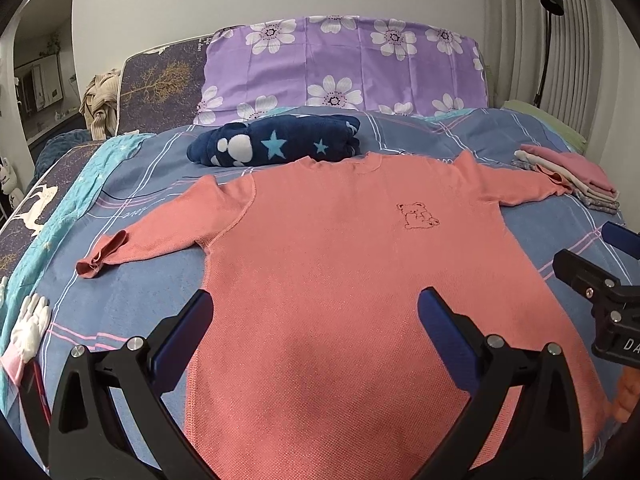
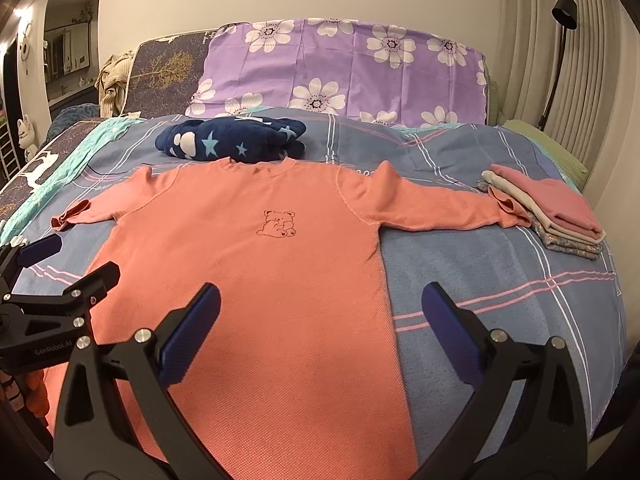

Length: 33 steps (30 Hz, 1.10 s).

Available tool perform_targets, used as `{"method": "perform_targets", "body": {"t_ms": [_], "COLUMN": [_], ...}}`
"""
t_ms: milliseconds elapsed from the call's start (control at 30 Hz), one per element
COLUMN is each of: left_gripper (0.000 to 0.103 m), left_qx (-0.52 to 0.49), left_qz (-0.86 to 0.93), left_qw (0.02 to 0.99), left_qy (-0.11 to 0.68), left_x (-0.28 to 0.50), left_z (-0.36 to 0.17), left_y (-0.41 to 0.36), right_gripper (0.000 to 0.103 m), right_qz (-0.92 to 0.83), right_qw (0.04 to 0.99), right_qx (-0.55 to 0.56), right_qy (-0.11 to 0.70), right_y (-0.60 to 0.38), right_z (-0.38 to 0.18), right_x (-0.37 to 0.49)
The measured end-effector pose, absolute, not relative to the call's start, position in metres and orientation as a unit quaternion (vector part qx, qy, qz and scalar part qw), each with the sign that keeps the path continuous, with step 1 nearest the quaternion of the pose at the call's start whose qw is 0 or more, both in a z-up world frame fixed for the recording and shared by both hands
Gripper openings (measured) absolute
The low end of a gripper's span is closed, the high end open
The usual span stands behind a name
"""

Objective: Fold small clothes

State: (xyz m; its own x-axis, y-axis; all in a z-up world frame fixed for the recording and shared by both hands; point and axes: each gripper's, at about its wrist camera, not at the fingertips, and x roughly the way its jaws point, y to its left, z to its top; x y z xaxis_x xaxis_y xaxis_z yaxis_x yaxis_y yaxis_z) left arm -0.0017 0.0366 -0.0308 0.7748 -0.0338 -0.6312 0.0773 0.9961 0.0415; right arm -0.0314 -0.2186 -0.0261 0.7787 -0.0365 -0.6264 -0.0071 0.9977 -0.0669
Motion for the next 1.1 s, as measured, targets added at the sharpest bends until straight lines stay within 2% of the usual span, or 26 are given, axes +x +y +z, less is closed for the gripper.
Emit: {"method": "perform_targets", "body": {"t_ms": [367,567,700,1100], "left_gripper": [0.102,0.102,0.102,0.102], "left_qx": [0.042,-0.012,0.019,-0.013], "left_qz": [-0.025,-0.068,-0.072,-0.071], "left_qw": [0.948,0.954,0.960,0.950], "left_qy": [0.315,0.292,0.270,0.303], "left_x": [-0.006,-0.009,-0.012,-0.006], "left_z": [-0.029,-0.028,-0.028,-0.028], "left_y": [0.034,0.046,0.041,0.049], "right_gripper": [0.101,0.101,0.101,0.101], "right_qz": [-0.010,-0.011,-0.012,-0.015], "right_qw": [0.941,0.941,0.941,0.938], "right_qx": [-0.033,-0.032,-0.030,-0.030], "right_qy": [0.337,0.337,0.338,0.344], "right_y": [-0.219,-0.218,-0.218,-0.218], "right_z": [-0.028,-0.030,-0.032,-0.035], "right_x": [-0.030,-0.030,-0.030,-0.029]}}
